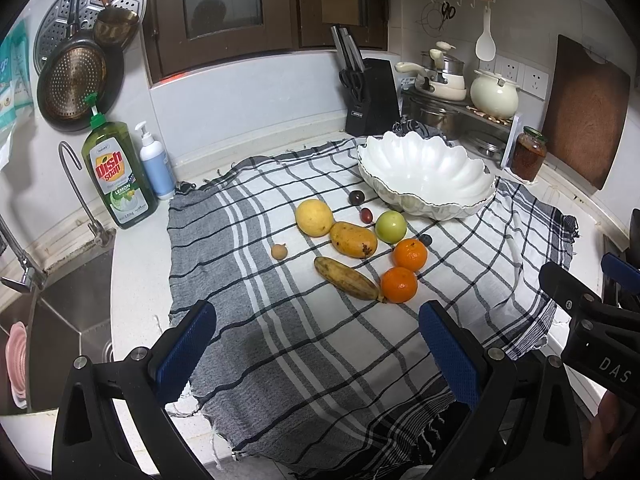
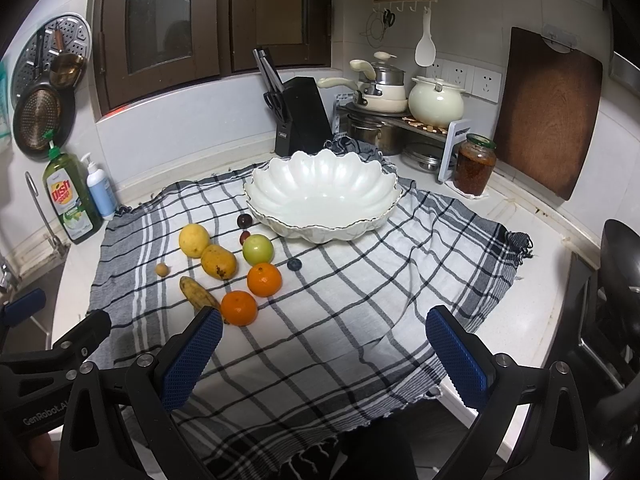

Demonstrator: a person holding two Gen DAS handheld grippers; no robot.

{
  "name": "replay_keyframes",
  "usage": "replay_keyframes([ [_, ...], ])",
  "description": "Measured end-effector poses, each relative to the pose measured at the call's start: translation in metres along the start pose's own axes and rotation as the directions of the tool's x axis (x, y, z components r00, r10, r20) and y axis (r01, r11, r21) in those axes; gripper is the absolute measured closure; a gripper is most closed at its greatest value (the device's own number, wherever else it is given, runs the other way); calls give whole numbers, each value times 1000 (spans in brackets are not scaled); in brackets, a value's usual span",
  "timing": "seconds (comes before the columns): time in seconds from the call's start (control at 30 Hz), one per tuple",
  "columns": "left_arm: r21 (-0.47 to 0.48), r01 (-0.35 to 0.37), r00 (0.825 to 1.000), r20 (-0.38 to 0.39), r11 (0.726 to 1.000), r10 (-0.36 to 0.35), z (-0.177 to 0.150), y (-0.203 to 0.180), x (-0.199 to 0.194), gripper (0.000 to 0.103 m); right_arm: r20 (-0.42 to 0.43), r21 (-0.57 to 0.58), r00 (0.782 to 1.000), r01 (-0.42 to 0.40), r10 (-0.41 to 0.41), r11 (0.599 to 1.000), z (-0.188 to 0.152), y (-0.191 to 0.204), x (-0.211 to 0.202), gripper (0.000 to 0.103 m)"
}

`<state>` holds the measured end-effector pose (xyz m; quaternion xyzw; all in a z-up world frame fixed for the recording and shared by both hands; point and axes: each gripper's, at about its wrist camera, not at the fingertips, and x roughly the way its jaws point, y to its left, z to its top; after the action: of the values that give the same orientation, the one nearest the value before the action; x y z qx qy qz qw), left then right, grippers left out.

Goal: Organize fruits

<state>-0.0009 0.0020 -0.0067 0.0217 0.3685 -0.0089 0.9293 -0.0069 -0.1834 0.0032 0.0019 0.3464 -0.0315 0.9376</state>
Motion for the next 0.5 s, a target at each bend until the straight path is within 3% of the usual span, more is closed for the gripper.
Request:
replay_keyframes([
  [0.5, -1, 1, 1000, -2, 1000, -1, -2, -3, 1, 0, 1, 0, 1000, 1, -1, 1000, 0, 0, 0, 0],
])
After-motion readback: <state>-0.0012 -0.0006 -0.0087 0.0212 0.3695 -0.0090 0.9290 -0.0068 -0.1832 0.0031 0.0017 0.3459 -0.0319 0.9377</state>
